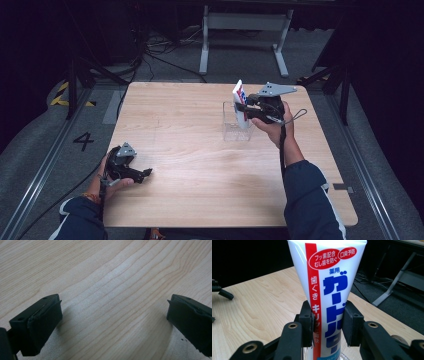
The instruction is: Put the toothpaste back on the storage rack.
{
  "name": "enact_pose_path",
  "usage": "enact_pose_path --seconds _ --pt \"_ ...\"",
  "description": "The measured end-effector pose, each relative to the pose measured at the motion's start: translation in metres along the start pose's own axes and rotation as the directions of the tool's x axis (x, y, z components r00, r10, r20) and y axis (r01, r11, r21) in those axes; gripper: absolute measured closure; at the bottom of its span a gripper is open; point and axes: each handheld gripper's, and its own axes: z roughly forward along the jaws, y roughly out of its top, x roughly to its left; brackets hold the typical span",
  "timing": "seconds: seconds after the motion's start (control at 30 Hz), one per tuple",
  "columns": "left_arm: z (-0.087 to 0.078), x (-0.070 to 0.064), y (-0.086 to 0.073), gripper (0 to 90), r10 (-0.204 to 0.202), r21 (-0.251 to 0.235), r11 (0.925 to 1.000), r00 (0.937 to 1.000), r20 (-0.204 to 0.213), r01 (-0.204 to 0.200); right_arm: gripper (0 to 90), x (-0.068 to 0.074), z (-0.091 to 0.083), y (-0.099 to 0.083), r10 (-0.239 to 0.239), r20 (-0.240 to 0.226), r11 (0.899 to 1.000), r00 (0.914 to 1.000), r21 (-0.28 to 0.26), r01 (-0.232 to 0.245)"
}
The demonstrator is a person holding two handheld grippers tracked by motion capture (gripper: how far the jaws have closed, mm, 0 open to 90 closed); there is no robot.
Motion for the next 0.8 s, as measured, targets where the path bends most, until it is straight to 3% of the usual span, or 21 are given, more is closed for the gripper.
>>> enact_pose_path --seconds 0.43,0.8 --pt "0.0 0.001 0.0 0.5 0.012 -0.002 0.9999 0.9999 -0.003 -0.012 66.2 -0.013 0.015 -0.004 0.022 0.038 1.0 0.9991 0.01 -0.022" --pt "0.0 0.001 0.0 0.5 0.015 -0.003 0.9999 0.9999 -0.006 -0.015 66.1 -0.033 0.021 -0.021 0.084 0.064 0.996 0.9944 0.015 -0.086"
